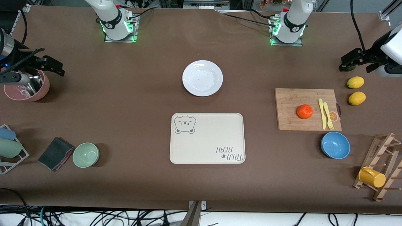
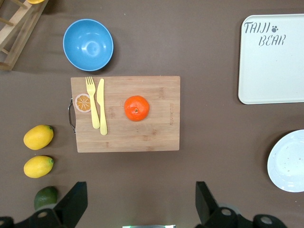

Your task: Place orange and plate with both arms

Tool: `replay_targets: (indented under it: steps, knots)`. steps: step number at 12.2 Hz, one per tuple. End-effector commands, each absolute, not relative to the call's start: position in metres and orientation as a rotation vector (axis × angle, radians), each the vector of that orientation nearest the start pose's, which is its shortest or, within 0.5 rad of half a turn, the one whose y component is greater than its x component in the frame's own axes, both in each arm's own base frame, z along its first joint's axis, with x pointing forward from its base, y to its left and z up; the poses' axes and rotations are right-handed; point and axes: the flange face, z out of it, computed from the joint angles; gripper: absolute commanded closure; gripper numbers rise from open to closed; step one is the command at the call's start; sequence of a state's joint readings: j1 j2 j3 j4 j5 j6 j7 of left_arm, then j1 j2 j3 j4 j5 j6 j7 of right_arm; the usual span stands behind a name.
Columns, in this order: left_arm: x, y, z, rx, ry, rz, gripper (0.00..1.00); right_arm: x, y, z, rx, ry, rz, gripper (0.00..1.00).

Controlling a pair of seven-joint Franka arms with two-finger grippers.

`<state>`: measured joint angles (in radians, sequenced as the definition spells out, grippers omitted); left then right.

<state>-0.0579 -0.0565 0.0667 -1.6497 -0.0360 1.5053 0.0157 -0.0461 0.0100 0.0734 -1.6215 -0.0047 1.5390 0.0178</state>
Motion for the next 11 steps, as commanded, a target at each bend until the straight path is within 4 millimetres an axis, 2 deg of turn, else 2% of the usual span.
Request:
replay_targets:
  steps: [1, 11]
  knots:
    - [0.5300, 0.0052, 0.6178, -3.156, 0.037, 0.130, 0.00, 0.5491, 0.0154, 0.5975, -3.137, -0.002, 0.145, 0.00]
    - [0.5300, 0.0052, 0.6178, -3.156, 0.032, 0.130, 0.00, 0.5461, 0.0125, 0.5990, -3.139, -0.017, 0.169, 0.00]
